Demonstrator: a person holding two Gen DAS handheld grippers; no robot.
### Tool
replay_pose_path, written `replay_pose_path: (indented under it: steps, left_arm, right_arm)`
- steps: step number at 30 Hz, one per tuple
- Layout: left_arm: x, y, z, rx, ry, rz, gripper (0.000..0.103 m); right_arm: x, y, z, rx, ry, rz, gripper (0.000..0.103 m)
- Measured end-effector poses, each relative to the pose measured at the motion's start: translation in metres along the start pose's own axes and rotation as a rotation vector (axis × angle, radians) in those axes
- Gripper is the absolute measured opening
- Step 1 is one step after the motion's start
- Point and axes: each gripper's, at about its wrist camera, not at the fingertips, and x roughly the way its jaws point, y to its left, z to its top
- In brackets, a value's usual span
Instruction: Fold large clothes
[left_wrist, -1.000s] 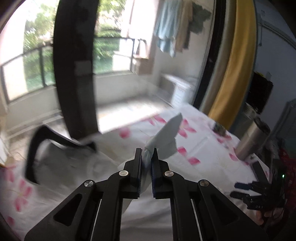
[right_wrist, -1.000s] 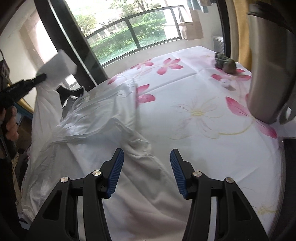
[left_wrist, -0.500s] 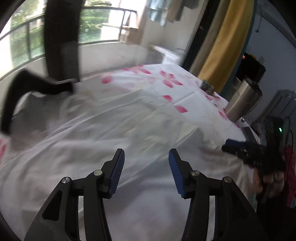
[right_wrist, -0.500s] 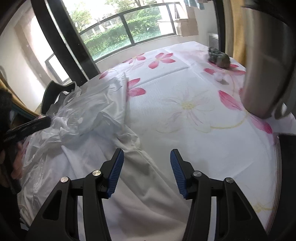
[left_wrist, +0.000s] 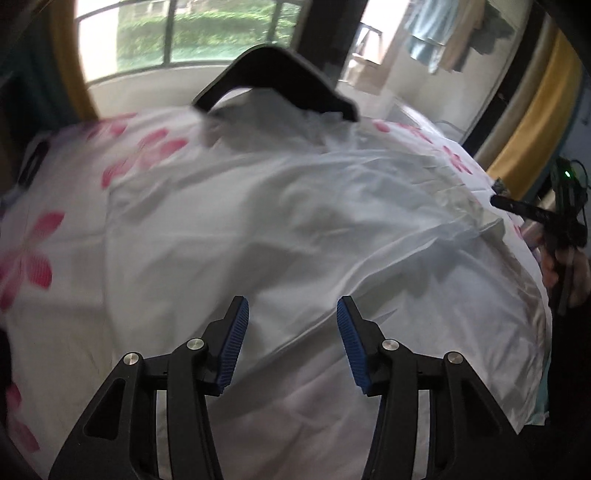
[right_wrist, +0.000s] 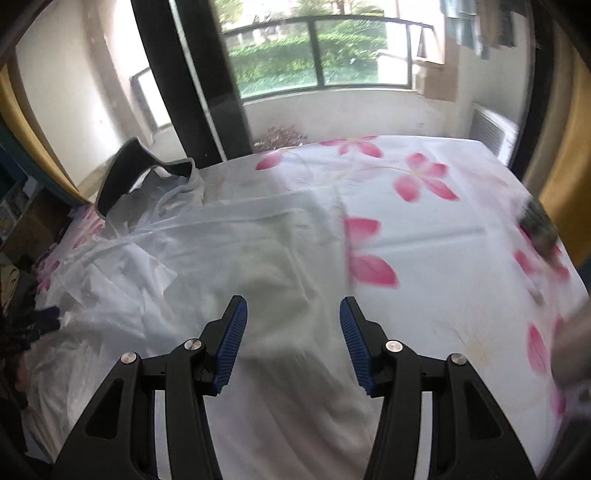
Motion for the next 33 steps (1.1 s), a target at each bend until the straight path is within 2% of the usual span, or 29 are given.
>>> replay_pose_path:
  steps: [2,6,7,9,10,11,13,14,16,17,20,21,22,23,24,25,33]
  left_arm:
    - [0.000,0.004,-0.007,-0.004,-0.009,-0.009,0.053]
    - [-0.005,0.008,-0.009,-0.009,-0.008,-0.023,0.053]
    - [-0.007,0.011,-0.008,-0.012,-0.007,-0.015,0.053]
    - [-0.015,0.019,-0.003,-0.013,-0.025,0.001,0.053]
    - [-0.019,0.023,0.001,-0.014,-0.037,0.009,0.053]
    - [-0.022,0.028,0.007,-0.015,-0.050,0.019,0.053]
    - [-0.025,0.042,0.022,-0.012,-0.079,0.057,0.053]
    - [-0.023,0.048,0.029,-0.008,-0.085,0.087,0.053]
    - [-0.013,0.065,0.045,0.000,-0.073,0.217,0.053]
    - [-0.007,0.072,0.051,-0.001,-0.068,0.236,0.053]
    - [0.010,0.094,0.065,-0.021,-0.037,0.223,0.051]
    - [0.016,0.098,0.069,-0.012,-0.035,0.226,0.044]
    - [0.020,0.098,0.070,0.003,-0.031,0.222,0.017]
    - [0.023,0.098,0.071,0.014,-0.031,0.224,0.011]
    - [0.024,0.099,0.073,0.011,-0.040,0.230,0.010]
    - [0.024,0.100,0.074,0.008,-0.042,0.226,0.005]
    - [0.024,0.113,0.084,0.002,-0.095,0.301,0.004]
  right_arm:
    - [0.018,0.004,0.009,-0.016,0.033,0.005,0.052]
    - [0.047,0.010,0.013,-0.049,0.091,-0.053,0.052]
    - [0.051,0.011,0.012,-0.060,0.098,-0.061,0.049]
    - [0.050,0.017,0.008,-0.103,0.085,-0.082,0.035]
    - [0.048,0.021,0.008,-0.124,0.082,-0.084,0.020]
    - [0.046,0.023,0.008,-0.140,0.078,-0.093,0.009]
    - [0.041,0.029,0.008,-0.172,0.053,-0.128,0.005]
    - [0.037,0.031,0.008,-0.181,0.037,-0.140,0.004]
    - [0.028,0.034,0.011,-0.183,0.008,-0.149,0.004]
    - [0.024,0.035,0.012,-0.184,-0.006,-0.153,0.004]
    - [0.016,0.039,0.017,-0.184,-0.036,-0.163,0.004]
    - [0.014,0.040,0.019,-0.182,-0.042,-0.164,0.004]
    - [0.013,0.040,0.019,-0.177,-0.050,-0.165,0.004]
    - [0.012,0.039,0.020,-0.172,-0.056,-0.166,0.004]
    - [0.011,0.038,0.020,-0.167,-0.058,-0.168,0.004]
    - [0.012,0.036,0.019,-0.162,-0.057,-0.168,0.004]
    - [0.036,0.031,0.011,-0.142,0.012,-0.166,0.004]
